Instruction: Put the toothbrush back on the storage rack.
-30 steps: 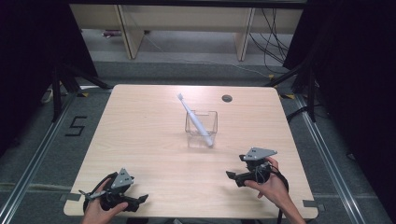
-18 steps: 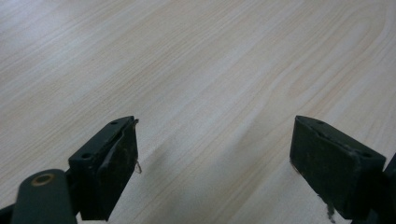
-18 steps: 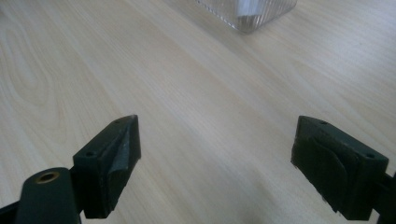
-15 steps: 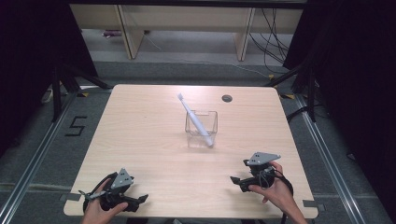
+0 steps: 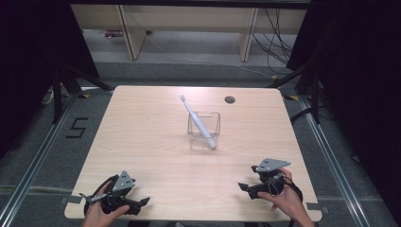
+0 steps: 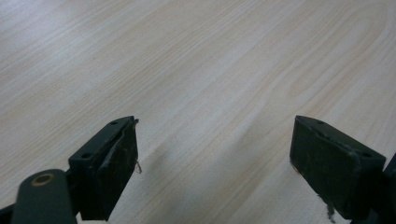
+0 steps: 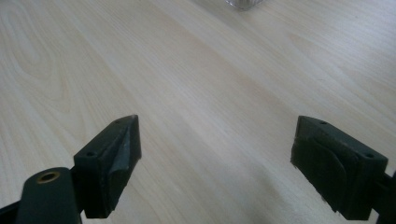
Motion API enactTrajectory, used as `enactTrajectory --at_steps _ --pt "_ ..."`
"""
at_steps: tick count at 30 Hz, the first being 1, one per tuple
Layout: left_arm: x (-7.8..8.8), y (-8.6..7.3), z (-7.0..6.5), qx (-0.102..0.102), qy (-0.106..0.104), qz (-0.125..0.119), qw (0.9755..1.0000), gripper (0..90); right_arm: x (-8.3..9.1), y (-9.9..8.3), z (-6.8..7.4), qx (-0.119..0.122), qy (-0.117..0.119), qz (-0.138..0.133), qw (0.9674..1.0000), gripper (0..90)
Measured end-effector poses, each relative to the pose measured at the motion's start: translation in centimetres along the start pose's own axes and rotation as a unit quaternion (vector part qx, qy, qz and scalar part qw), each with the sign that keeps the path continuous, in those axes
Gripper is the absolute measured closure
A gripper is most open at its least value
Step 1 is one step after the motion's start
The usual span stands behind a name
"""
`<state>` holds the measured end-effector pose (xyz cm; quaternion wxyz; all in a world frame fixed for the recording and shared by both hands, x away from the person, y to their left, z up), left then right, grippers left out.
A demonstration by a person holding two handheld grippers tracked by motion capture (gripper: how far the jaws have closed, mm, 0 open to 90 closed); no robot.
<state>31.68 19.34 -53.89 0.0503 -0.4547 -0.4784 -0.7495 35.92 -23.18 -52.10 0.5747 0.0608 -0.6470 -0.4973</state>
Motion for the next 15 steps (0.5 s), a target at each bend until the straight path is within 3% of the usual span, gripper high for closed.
enactTrajectory --at_steps 15 --pt "-0.02 -0.01 -0.09 0.004 -0.003 -0.001 1.0 14.9 0.48 -0.75 0.21 0.006 0.004 0.007 0.9999 16.8"
Point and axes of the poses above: each handheld gripper's, and its own axes: x roughly backward along the jaws, y roughly out of its top, z roughly to its left, the point moved 5 cm from there along -x, roughly forward along the jaws, and after that the axes turned 9 degrees about y, right-handed, at the moved point
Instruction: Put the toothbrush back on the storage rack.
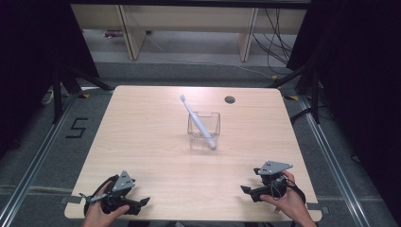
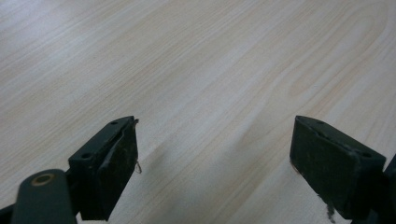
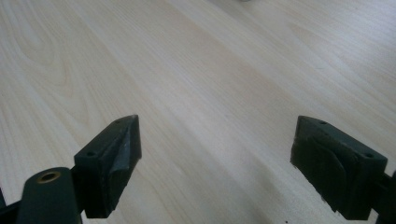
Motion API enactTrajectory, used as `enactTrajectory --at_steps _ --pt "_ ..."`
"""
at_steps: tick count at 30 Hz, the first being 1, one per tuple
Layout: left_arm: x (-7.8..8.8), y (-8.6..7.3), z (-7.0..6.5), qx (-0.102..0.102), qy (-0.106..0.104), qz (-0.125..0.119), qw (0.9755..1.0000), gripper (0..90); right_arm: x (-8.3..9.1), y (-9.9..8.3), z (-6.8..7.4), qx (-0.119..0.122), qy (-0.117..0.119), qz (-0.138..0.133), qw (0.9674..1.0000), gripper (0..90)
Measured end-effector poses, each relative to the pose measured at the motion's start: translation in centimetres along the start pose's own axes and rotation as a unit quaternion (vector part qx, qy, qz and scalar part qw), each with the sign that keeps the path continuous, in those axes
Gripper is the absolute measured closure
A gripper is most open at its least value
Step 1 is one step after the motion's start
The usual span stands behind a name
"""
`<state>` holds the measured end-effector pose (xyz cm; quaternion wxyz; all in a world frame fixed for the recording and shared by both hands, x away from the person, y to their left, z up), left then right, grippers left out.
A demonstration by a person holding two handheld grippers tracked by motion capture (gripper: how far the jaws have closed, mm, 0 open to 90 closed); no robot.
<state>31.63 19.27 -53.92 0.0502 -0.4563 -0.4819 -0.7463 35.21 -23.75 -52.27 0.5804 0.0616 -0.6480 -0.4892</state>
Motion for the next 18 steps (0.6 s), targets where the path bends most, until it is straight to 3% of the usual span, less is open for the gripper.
enactTrajectory --at_steps 8,9,18 --pt "0.0 0.02 0.02 0.0 0.001 0.0 1.0 14.9 0.04 -0.09 0.21 -0.009 0.002 0.003 1.0 16.7" --pt "0.0 0.01 0.06 -0.002 0.002 0.001 1.0 14.9 0.0 -0.01 -0.04 0.008 -0.001 0.0 1.0 16.7" --pt "-0.01 0.01 0.09 -0.002 0.004 0.0 1.0 14.9 -0.09 -0.01 -0.02 0.007 0.005 0.001 1.0 16.6"
Point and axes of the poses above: each handheld gripper's, and its own axes: x roughly backward along the jaws, y roughly out of its top, z roughly to its left, the point moved 5 cm from there along -x, roughly forward along the jaws, and after that the axes turned 9 degrees about y, right-handed, at the moved point
